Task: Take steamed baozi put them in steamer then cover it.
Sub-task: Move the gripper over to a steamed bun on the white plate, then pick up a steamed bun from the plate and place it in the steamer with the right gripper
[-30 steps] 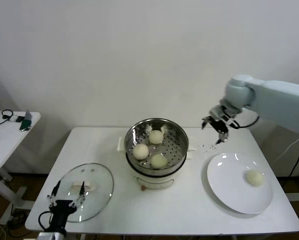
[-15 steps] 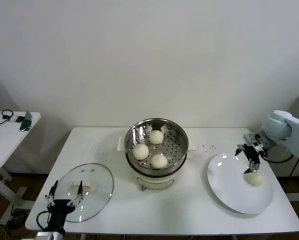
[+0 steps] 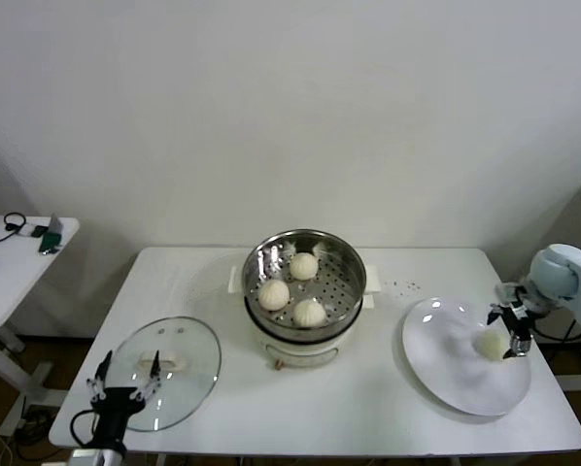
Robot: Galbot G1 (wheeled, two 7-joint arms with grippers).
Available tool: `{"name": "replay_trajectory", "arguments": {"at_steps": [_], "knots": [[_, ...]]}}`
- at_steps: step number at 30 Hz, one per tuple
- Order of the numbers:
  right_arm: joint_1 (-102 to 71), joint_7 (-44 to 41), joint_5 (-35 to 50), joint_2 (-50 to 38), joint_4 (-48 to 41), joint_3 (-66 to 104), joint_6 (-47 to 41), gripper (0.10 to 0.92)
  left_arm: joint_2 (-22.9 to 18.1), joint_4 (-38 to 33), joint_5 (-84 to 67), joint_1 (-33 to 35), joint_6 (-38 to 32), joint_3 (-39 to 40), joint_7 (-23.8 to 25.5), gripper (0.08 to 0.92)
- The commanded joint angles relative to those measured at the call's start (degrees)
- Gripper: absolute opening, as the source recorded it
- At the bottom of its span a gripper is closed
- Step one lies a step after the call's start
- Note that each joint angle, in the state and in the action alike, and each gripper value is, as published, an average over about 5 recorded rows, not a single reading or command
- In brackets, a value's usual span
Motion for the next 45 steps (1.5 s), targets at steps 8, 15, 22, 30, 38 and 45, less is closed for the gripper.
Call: {"name": "replay_trajectory", "arguments": {"at_steps": [8, 15, 22, 30, 38, 45], "knots": [[-4.3, 0.48, -4.55, 3.97, -6.71, 4.53, 2.08, 0.823, -0.29, 0.22, 0.06, 0.2, -0.02, -0.07, -0.05, 0.823], [-4.75, 0.29, -5.06, 4.41, -6.83, 5.14, 2.47, 0.822, -0.38, 0.25, 0.12, 0.38, -0.03, -0.04, -0.06, 0.823], [-4.67, 0.31, -3.65, 3.92, -6.35, 5.49, 1.95, 0.74, -0.48, 0.37, 0.15, 0.5, -0.17, 0.13, -0.06, 0.823], [-0.65, 0.68, 5.44, 2.33, -5.07, 1.7, -1.32, 0.692, -0.8, 0.59, 0.3, 0.92, -0.63, 0.28, 0.03, 0.823], [23.78, 1.54, 24.3, 3.5, -2.26, -19.6, -6.03, 0.691, -0.78, 0.75, -0.04, 0.71, -0.91, 0.72, 0.23, 0.823], [42.44, 2.28, 39.19, 11.31, -1.29, -35.13, -9.03, 0.696, -0.58, 0.83, -0.14, 0.59, -1.26, 2.03, 0.62, 0.823]]}}
